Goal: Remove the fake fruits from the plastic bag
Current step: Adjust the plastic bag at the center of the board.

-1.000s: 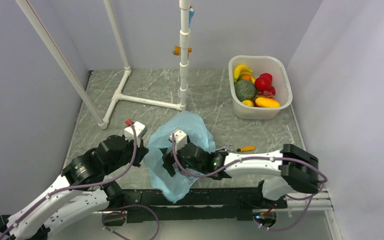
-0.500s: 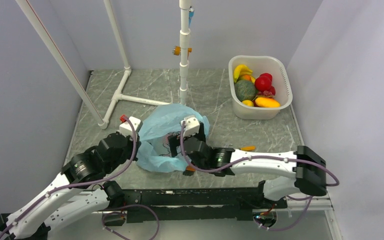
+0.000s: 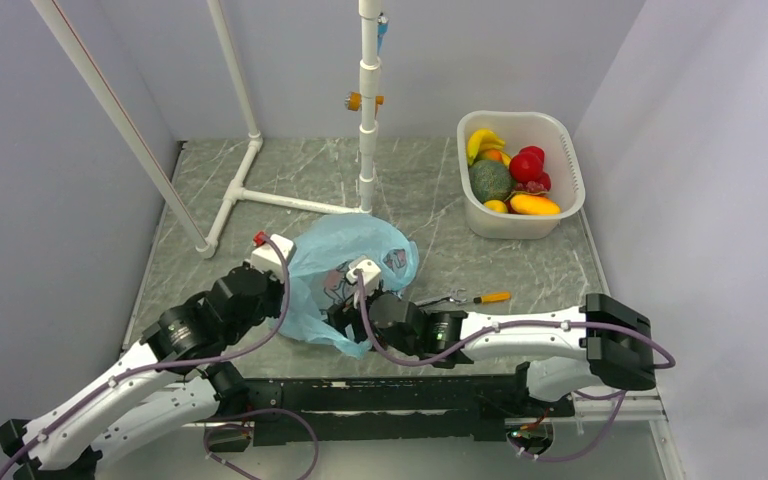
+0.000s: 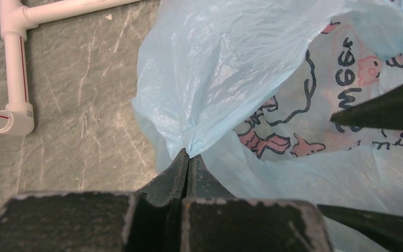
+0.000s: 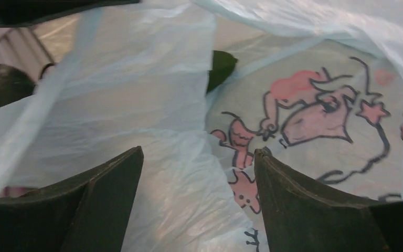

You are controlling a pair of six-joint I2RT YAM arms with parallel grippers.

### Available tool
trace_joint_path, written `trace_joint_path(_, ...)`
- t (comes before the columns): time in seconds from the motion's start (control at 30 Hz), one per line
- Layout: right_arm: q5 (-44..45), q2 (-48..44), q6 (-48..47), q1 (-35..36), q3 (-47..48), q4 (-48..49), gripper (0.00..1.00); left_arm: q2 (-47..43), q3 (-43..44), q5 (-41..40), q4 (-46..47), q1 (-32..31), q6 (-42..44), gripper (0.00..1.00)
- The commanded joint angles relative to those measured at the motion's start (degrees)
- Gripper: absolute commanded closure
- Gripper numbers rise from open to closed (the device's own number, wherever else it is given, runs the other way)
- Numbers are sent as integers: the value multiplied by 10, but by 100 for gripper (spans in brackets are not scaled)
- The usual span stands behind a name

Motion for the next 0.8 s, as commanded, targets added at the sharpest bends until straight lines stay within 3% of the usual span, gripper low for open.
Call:
trace_joint_path(0.0, -91, -54, 35, -1, -20, 80, 22, 52, 18, 16, 20, -3, 13, 100)
trace_joint_path(0.17, -84, -45, 77, -1, -63, 128, 28, 87, 33, 29, 3, -9, 9, 100)
trace_joint_path(0.4, 4, 58, 58, -18, -76, 237, 36, 3, 12, 40, 32, -14, 13, 100)
trace_joint_path(0.57, -27, 97, 40, -57, -51, 248, 39, -40, 4, 34, 44, -15, 19, 100)
trace_joint_path(0.77, -142, 160, 22, -119, -22, 279, 39, -42, 5, 45, 48, -16, 24, 100)
